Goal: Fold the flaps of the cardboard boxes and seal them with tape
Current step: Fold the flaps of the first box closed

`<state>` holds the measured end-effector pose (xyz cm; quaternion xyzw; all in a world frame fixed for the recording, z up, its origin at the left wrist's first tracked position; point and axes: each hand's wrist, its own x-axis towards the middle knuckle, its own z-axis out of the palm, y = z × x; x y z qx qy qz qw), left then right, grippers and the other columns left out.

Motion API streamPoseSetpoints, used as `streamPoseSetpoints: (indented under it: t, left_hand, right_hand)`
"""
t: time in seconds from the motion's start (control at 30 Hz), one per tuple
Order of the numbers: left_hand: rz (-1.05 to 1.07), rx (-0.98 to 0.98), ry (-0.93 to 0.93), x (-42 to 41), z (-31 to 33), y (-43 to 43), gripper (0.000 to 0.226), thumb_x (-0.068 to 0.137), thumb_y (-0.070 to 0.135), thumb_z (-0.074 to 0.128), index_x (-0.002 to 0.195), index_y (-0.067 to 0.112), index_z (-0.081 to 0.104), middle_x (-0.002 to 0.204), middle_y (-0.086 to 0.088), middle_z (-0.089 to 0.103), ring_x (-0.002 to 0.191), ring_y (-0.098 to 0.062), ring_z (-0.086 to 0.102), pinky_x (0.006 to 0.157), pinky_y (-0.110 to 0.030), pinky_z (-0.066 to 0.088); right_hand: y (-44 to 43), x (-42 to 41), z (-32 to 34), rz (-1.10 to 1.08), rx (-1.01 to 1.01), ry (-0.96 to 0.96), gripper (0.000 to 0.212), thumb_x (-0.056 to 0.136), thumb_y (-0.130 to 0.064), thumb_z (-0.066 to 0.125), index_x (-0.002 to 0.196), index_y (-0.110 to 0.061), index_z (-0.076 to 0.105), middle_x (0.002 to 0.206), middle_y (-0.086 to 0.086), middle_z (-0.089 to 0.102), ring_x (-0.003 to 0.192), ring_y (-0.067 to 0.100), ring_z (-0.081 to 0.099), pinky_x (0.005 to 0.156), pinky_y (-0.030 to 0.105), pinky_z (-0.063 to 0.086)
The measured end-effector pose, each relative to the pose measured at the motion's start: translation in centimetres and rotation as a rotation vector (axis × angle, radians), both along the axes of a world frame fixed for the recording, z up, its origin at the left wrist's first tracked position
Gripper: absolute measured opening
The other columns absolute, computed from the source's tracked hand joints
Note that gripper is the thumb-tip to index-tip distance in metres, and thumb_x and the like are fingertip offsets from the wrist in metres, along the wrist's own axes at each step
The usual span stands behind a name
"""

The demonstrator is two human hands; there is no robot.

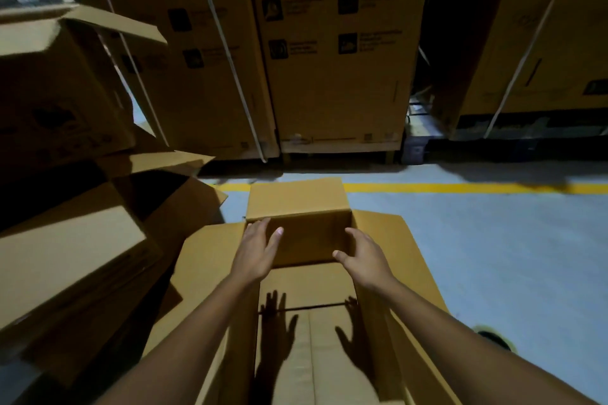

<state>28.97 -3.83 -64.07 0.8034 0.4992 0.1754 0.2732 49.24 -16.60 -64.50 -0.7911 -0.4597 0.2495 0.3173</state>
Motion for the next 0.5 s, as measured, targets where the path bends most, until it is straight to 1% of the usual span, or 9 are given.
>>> streamPoseSetpoints:
  t: [0.07,0.17,0.23,0.3,0.33,0.37,0.4,0.47,0.5]
  left_hand:
    - [0.043,-0.038,-0.029,0.3,-0.8,2.9,0.064,0.103,0.049,0.038,0.154,0.011,0.030,0.160,-0.010,0.031,0.149,-0.027,0.024,0.119,-0.042,0.024]
    - [0.078,-0.075,-0.018,0.3,-2.4,7.1,0.066,0.104,0.047,0.040,0.156,0.010,0.023,0.163,-0.011,0.022,0.152,-0.027,0.016,0.121,-0.046,0.019]
    - [0.100,-0.110,0.019,0.2,-3.7,9.6,0.070,0.104,0.047,0.040,0.157,0.009,0.018,0.165,-0.012,0.015,0.153,-0.026,0.009,0.122,-0.048,0.015]
    - [0.134,-0.181,0.048,0.1,-5.0,11.4,0.074,0.104,0.048,0.040,0.158,0.008,0.012,0.166,-0.011,0.011,0.153,-0.025,0.005,0.123,-0.049,0.010]
    - [0.146,-0.211,0.071,0.3,-5.8,12.0,0.076,0.103,0.049,0.040,0.159,0.008,0.009,0.166,-0.011,0.012,0.153,-0.026,0.006,0.123,-0.049,0.008]
    - [0.158,-0.215,0.100,0.4,-6.6,12.3,0.077,0.103,0.050,0.041,0.159,0.009,0.007,0.165,-0.011,0.014,0.153,-0.027,0.009,0.123,-0.049,0.007]
    - [0.176,-0.208,0.133,0.5,-7.0,12.3,0.077,0.103,0.049,0.043,0.159,0.011,0.007,0.164,-0.011,0.018,0.152,-0.029,0.013,0.122,-0.048,0.009]
    - [0.236,-0.199,0.144,1.0,-7.9,12.8,0.074,0.100,0.043,0.053,0.158,0.017,0.015,0.157,-0.014,0.035,0.144,-0.033,0.029,0.117,-0.049,0.023]
    - [0.262,-0.201,0.134,1.2,-8.2,13.0,0.072,0.097,0.036,0.059,0.155,0.021,0.021,0.147,-0.015,0.045,0.135,-0.035,0.040,0.112,-0.049,0.032]
  right_hand:
    - [2.6,0.9,-0.6,0.015,-0.006,-0.014,0.068,0.098,-0.036,0.064,0.155,-0.016,0.034,0.159,0.003,0.037,0.144,0.022,0.038,0.112,0.034,0.036]
    - [6.2,2.4,-1.8,0.019,-0.004,-0.059,0.070,0.097,-0.036,0.065,0.155,-0.016,0.033,0.160,0.004,0.033,0.146,0.023,0.035,0.115,0.036,0.034]
    - [8.3,3.5,-2.9,0.024,-0.037,-0.132,0.072,0.098,-0.036,0.063,0.157,-0.014,0.029,0.164,0.005,0.026,0.152,0.023,0.024,0.120,0.037,0.028]
    - [9.5,4.5,-4.3,0.025,-0.112,-0.238,0.076,0.100,-0.031,0.060,0.160,-0.011,0.018,0.169,0.008,0.013,0.156,0.024,0.008,0.126,0.039,0.017]
    - [9.9,5.0,-5.2,0.022,-0.160,-0.294,0.078,0.101,-0.027,0.058,0.161,-0.009,0.012,0.169,0.010,0.007,0.156,0.025,0.002,0.127,0.040,0.012]
    - [9.9,5.1,-6.0,0.023,-0.197,-0.364,0.081,0.100,-0.022,0.058,0.161,-0.007,0.006,0.169,0.012,0.002,0.156,0.027,-0.001,0.127,0.040,0.008]
    - [9.6,5.2,-6.6,0.037,-0.226,-0.435,0.086,0.098,-0.018,0.059,0.161,-0.006,0.002,0.169,0.013,-0.002,0.156,0.027,-0.003,0.127,0.039,0.006]
    - [9.7,5.5,-7.9,0.043,-0.250,-0.482,0.092,0.094,-0.011,0.061,0.161,-0.006,-0.002,0.169,0.012,-0.005,0.156,0.026,-0.003,0.127,0.037,0.007]
    - [9.8,5.7,-8.2,0.029,-0.247,-0.469,0.093,0.093,-0.009,0.061,0.161,-0.008,-0.001,0.169,0.010,-0.003,0.157,0.025,-0.001,0.127,0.036,0.009]
